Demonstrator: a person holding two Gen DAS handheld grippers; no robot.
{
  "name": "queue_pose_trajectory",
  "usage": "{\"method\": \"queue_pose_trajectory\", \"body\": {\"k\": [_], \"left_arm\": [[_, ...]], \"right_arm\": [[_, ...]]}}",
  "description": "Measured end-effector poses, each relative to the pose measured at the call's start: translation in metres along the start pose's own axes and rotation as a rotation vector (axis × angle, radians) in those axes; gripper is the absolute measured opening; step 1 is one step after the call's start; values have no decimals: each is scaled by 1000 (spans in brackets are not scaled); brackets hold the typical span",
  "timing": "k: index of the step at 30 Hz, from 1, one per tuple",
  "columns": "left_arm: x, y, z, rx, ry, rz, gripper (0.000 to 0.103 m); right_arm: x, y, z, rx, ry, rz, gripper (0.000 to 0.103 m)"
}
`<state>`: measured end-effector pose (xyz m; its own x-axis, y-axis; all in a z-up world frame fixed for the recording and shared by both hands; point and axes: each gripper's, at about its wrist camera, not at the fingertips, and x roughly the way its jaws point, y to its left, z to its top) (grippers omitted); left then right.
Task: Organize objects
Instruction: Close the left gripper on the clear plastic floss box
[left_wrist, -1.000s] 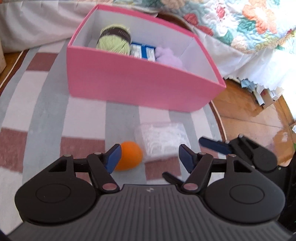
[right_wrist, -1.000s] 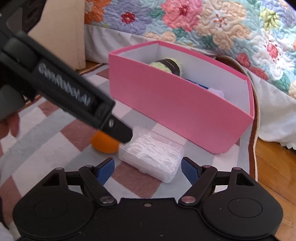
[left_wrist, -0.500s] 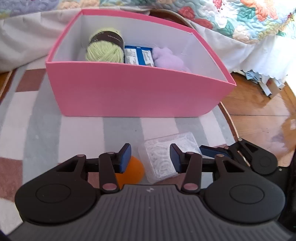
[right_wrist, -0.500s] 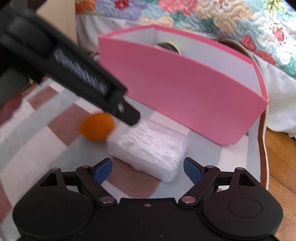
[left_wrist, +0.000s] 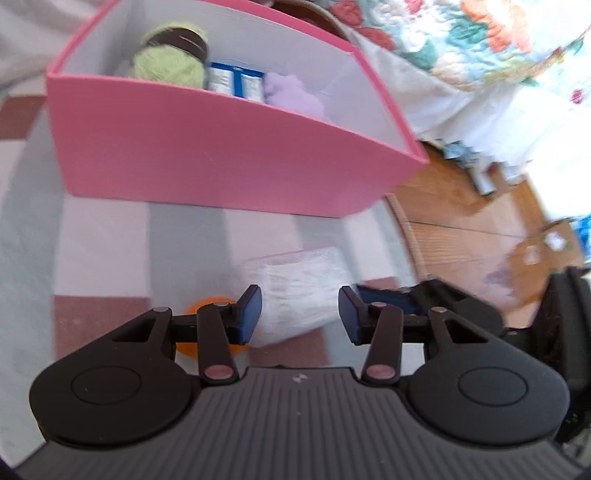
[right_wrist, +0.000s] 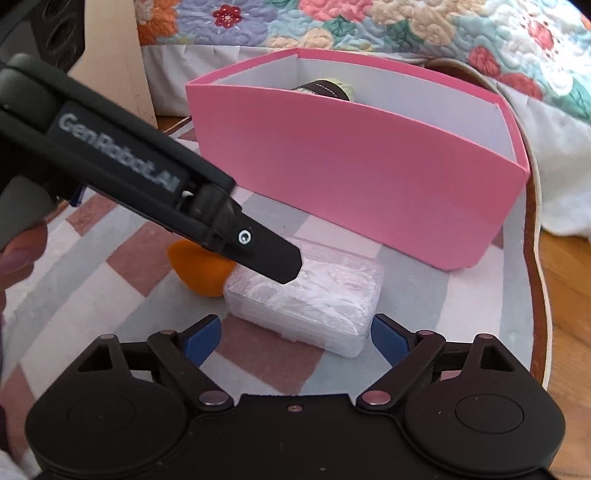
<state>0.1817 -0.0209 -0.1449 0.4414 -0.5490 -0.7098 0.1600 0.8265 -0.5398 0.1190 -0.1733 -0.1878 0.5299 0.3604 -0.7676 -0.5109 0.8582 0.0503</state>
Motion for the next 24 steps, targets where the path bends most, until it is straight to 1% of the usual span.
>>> {"method": "queue_pose_trajectory", "body": {"k": [1, 2, 3, 5, 7, 10, 11, 13, 15, 17, 18, 20, 21, 23, 24], "left_arm": [[2, 1, -1, -24, 20, -46, 41], [5, -1, -3, -32, 33, -66, 41], [8, -4, -6, -25, 44, -65, 40], [11, -11, -10, 7, 42, -31, 36], [11, -16, -12, 30, 33, -6, 36], [11, -17, -9, 53, 13, 57, 37], [11, -15, -7, 47, 16, 77, 38], [12, -12, -2, 45, 23, 88, 40], [14, -8, 4, 67, 16, 120, 42], [14, -9, 5, 101, -13, 185, 53], [15, -8, 5, 103, -15, 195, 54], [20, -3, 4, 81, 19, 167, 54], [22, -2, 3, 71, 33, 148, 52], [25, -4, 0, 70, 45, 110, 50], [26, -6, -1, 74, 46, 105, 49]], "right_arm": [[-4, -1, -1, 15, 3, 26, 91], [-8, -2, -2, 28, 7, 48, 90], [-11, -1, -3, 38, 10, 67, 90], [-17, 0, -7, 32, 2, 72, 90], [-19, 3, -10, 6, -7, 41, 90], [-14, 2, -9, -3, 0, 15, 90], [-12, 1, -8, 5, 1, 14, 90], [-10, -1, -6, 28, -2, 18, 90], [-8, -11, -2, 53, -4, 19, 90], [-4, -13, 0, 79, -1, 37, 90], [-4, -14, -1, 89, 3, 47, 90], [-1, -15, 0, 103, 9, 58, 90], [0, -15, 0, 108, 11, 61, 90], [2, -17, 1, 118, 13, 66, 90], [2, -17, 1, 124, 13, 68, 91]]}}
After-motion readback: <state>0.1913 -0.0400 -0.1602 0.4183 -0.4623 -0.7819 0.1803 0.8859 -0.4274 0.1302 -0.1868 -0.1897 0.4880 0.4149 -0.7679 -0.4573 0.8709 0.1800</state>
